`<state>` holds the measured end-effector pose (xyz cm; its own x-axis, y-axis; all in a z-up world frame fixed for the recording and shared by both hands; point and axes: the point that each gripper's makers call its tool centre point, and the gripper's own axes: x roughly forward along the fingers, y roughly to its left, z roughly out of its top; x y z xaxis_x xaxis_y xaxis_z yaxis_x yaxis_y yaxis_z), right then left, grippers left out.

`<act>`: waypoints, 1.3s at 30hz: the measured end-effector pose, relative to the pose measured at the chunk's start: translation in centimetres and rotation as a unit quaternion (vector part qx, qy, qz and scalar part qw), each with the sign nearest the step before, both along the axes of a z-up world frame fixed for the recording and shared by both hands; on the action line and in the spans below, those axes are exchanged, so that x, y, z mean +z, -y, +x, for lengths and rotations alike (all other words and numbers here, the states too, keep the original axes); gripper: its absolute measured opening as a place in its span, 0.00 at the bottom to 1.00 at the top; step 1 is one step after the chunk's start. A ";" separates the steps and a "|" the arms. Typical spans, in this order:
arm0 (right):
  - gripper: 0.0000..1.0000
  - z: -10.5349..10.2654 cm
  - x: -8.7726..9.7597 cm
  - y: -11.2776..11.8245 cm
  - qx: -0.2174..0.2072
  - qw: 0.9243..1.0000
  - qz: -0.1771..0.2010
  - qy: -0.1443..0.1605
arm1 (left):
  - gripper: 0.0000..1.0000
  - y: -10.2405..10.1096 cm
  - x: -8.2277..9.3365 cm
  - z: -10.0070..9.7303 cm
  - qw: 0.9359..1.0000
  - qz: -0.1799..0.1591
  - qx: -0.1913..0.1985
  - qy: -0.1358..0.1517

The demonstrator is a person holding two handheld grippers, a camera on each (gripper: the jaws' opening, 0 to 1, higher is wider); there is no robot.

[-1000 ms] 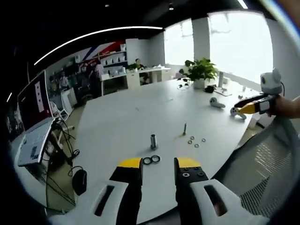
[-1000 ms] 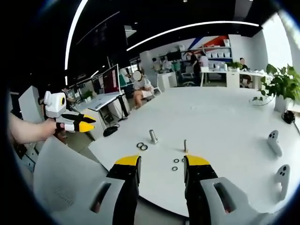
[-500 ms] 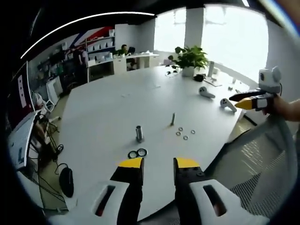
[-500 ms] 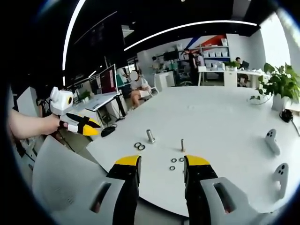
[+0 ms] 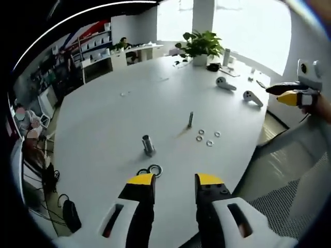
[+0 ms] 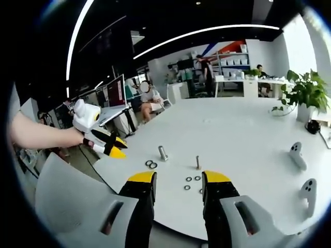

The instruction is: Place the washer onto the threaded stud by aligning its center hole with the stud, sliding it down to the base, and recovering from edge contact or off-axis alignment until the washer reaches the visible bottom stop.

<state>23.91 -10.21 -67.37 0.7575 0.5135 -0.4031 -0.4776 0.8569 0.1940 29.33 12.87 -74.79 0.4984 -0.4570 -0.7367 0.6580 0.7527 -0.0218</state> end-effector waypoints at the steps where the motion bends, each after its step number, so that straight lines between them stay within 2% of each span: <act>1: 0.37 0.0 0.0 0.0 0.000 1.000 0.000 0.000 | 0.29 0.0 -0.4 0.2 1.000 0.004 -0.002 -0.005; 7: 0.36 0.0 -0.1 0.0 0.000 1.000 -0.001 -0.001 | 0.29 0.9 -1.5 0.6 0.999 0.024 -0.015 -0.025; 11: 0.36 0.0 0.0 0.0 0.001 1.000 -0.002 0.001 | 0.29 1.1 -2.9 1.2 0.998 0.038 -0.030 -0.036; 13: 0.36 0.0 0.0 0.0 0.001 1.000 -0.003 0.002 | 0.31 1.1 -4.0 1.4 0.997 0.032 -0.035 -0.060; 15: 0.36 0.0 0.0 0.0 0.001 1.000 -0.003 0.003 | 0.29 1.2 -4.6 1.4 0.996 0.041 -0.039 -0.070; 22: 0.36 0.1 -0.1 0.2 -0.001 1.000 -0.003 0.001 | 0.30 1.0 -5.8 2.5 0.993 0.070 -0.053 -0.077; 25: 0.36 0.1 -0.1 0.1 0.001 1.000 -0.004 0.000 | 0.30 0.4 -7.2 3.6 0.991 0.085 -0.060 -0.082; 30: 0.36 0.0 -0.2 0.1 0.003 1.000 -0.007 -0.002 | 0.30 0.0 -8.7 4.2 0.987 0.103 -0.069 -0.098; 33: 0.36 0.0 -0.3 0.1 0.003 1.000 -0.008 -0.002 | 0.32 0.5 -8.8 4.6 0.988 0.099 -0.073 -0.097; 39: 0.36 0.0 -0.3 0.1 0.002 1.000 -0.007 -0.003 | 0.32 0.6 -9.8 5.6 0.982 0.123 -0.097 -0.104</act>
<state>23.94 -10.35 -67.66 0.7528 0.5111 -0.4148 -0.4800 0.8575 0.1854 34.91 12.30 -84.54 0.2462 -0.3232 -0.9138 0.7899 0.6133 -0.0041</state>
